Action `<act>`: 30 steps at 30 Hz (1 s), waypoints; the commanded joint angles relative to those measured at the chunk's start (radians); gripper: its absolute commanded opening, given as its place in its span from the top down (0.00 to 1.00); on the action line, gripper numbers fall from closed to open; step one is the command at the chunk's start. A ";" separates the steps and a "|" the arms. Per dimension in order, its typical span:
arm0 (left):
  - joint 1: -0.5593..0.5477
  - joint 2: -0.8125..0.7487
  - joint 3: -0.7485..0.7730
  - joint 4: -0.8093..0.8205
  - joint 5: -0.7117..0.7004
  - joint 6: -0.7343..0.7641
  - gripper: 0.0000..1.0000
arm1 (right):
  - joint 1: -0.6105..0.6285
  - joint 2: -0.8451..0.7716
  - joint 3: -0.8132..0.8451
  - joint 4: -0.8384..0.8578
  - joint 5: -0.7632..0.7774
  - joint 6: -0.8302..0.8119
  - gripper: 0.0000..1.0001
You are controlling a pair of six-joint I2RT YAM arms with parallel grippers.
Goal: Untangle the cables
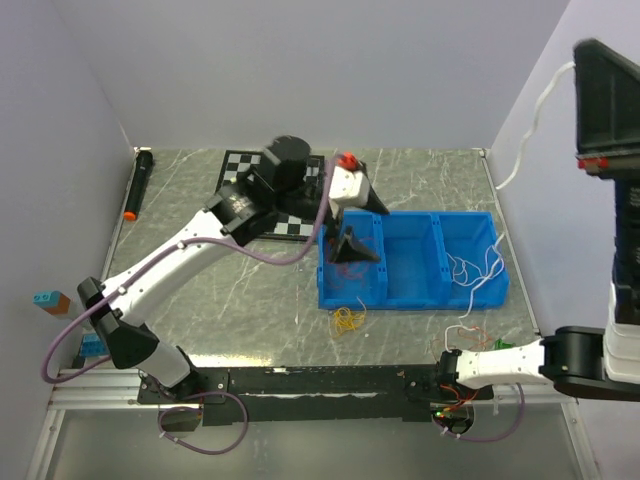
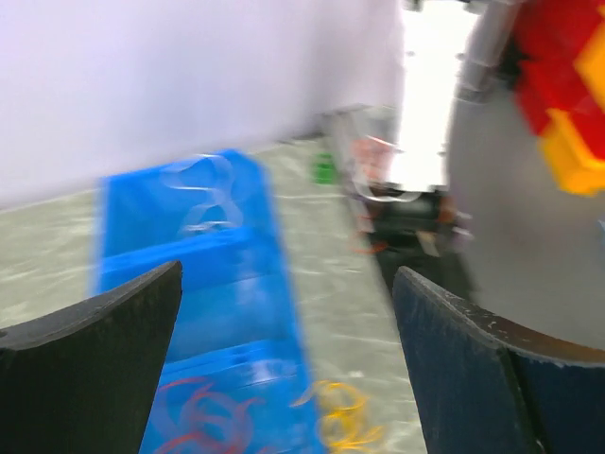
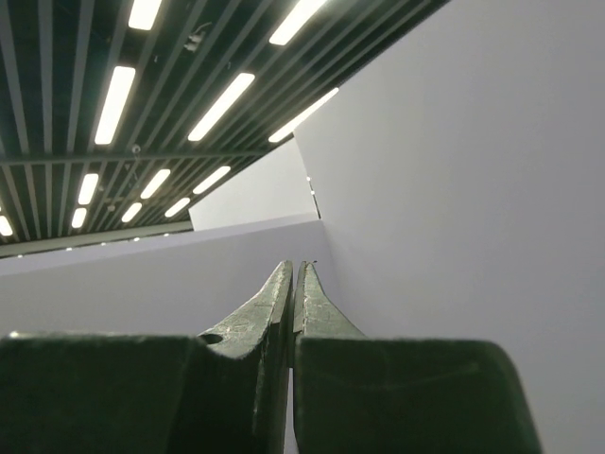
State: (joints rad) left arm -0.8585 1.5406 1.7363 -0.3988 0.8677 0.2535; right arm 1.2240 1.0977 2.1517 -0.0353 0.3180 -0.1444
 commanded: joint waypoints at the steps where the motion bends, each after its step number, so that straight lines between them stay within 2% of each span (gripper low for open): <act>1: -0.083 0.044 -0.098 -0.041 0.073 0.018 0.04 | -0.003 0.129 0.160 -0.018 -0.020 -0.011 1.00; 7: -0.096 0.026 -0.201 0.003 0.011 0.015 0.03 | -0.003 0.194 0.243 0.018 -0.091 0.034 1.00; 11: -0.096 0.001 -0.239 0.018 0.005 -0.005 0.03 | -0.004 0.170 0.182 0.096 -0.151 0.092 1.00; 15: -0.114 0.009 -0.253 0.170 0.082 -0.211 0.03 | -0.003 0.120 0.082 0.158 -0.175 0.134 1.00; 17: -0.157 0.019 -0.251 0.251 0.091 -0.353 0.03 | -0.003 0.116 0.070 0.156 -0.166 0.132 1.00; 21: -0.247 0.085 -0.228 0.372 0.125 -0.538 0.03 | -0.003 0.102 0.044 0.163 -0.145 0.126 1.00; 24: -0.277 0.139 -0.196 0.585 0.143 -0.758 0.03 | -0.001 0.080 0.010 0.176 -0.129 0.124 1.00; 28: -0.304 0.231 -0.011 0.634 0.162 -0.800 0.03 | -0.003 0.059 -0.007 0.164 -0.123 0.129 1.00; 30: -0.318 0.259 0.022 0.647 0.137 -0.789 0.03 | -0.003 0.054 -0.010 0.164 -0.128 0.134 1.00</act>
State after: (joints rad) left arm -1.1606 1.7725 1.6455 0.0975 0.9928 -0.4324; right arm 1.2240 1.1770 2.1437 0.0887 0.1932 -0.0242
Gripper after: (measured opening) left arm 0.966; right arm 0.023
